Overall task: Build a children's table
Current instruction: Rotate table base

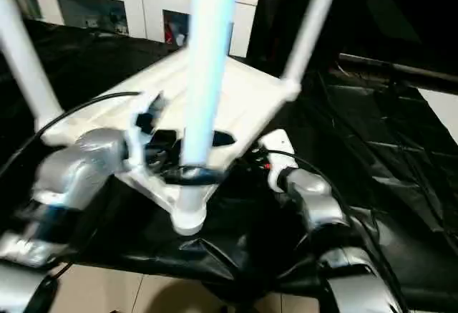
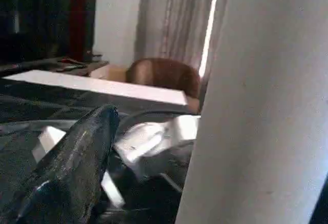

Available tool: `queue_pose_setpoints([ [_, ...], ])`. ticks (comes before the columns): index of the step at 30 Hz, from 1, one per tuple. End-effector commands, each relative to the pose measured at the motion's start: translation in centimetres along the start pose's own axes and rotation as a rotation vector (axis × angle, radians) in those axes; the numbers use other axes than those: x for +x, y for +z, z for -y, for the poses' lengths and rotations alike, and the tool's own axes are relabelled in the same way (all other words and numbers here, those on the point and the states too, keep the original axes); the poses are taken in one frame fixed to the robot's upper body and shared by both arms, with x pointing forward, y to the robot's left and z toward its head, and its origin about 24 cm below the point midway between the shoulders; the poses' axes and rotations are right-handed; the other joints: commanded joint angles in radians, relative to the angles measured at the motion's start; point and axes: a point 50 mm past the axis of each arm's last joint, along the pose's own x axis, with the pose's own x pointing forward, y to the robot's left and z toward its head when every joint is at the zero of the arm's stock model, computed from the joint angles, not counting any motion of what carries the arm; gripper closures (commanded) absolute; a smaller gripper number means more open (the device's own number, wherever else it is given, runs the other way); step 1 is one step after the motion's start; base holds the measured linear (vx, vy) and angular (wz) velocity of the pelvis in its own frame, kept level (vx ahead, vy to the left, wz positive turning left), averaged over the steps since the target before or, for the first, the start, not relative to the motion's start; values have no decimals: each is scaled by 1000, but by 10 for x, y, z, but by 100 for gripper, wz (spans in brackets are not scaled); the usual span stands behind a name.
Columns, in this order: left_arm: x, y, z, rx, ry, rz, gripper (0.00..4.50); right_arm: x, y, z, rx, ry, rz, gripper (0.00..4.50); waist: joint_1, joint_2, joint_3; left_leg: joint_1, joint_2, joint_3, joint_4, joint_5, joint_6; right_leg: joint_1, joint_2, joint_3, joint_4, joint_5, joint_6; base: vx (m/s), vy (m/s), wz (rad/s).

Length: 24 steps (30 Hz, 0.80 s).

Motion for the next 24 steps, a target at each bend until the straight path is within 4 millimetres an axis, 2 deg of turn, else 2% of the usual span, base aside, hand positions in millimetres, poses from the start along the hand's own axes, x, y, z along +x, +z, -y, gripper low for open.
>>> queue_pose_setpoints([
  [1, 11, -2, -6, 48, 45, -42, 3, 11, 14, -12, -43, 66, 42, 70, 9, 17, -69, 5, -14, 19, -67, -263, 7, 65, -12, 18, -79, -258, -192, 0, 0, 0],
  [4, 13, -4, -14, 87, 112, -64, 3, 13, 16, -15, -43, 99, 51, 70, 10, 17, -70, 7, -14, 19, -66, -284, 12, 63, -13, 18, -82, -288, -189, 0, 0, 0],
  [6, 15, -4, -15, 91, 117, -62, 3, 14, 16, -18, -45, 126, 58, 70, 11, 18, -68, 4, -13, 17, -69, -290, 12, 65, -14, 17, -82, -302, -187, 0, 0, 0],
  [8, 16, -4, -16, 95, 114, -56, 3, 14, 16, -20, -48, 143, 63, 70, 12, 18, -70, 8, -12, 17, -68, -291, 15, 63, -14, 17, -82, -296, -193, 0, 0, 0],
  [11, 20, -6, -19, 130, 145, -47, 3, 14, 16, -18, -64, 124, 65, 70, 13, 18, -70, 7, -11, 18, -68, -283, 21, 63, -14, 18, -81, -270, -208, 0, 0, 0],
  [15, 22, -10, -29, 193, 246, -82, 3, 9, 17, -3, -61, 15, 82, 70, 17, 15, -71, 8, -11, 19, -67, -274, 25, 64, -15, 17, -80, -252, -213, 0, 0, 0],
  [16, 22, -11, -31, 223, 273, -96, 3, 5, 17, 4, -58, -16, 93, 70, 17, 10, -69, 6, -12, 19, -68, -276, 28, 65, -14, 17, -82, -263, -205, 0, 0, 0],
  [19, 18, -13, -34, 239, 299, -124, 3, -6, 18, 17, -48, -63, 116, 70, 21, 9, -69, 6, -12, 19, -67, -279, 35, 64, -16, 17, -85, -294, -186, 0, 0, 0],
  [20, 15, -14, -32, 234, 270, -128, 3, -12, 17, 23, -41, -70, 125, 70, 22, 12, -70, 7, -11, 18, -67, -275, 35, 65, -17, 17, -84, -293, -185, 0, 0, 0],
  [22, 9, -15, -30, 223, 236, -135, 3, -21, 17, 30, -38, -74, 134, 70, 28, 10, -70, 9, -11, 20, -67, -259, 45, 64, -15, 18, -82, -261, -195, 0, 0, 0],
  [24, -11, -25, -24, 195, 164, -235, 3, -37, 12, 41, -54, -47, 122, 70, 32, 19, -70, 10, -11, 21, -67, -260, 51, 64, -12, 18, -78, -225, -210, 0, 0, 0],
])
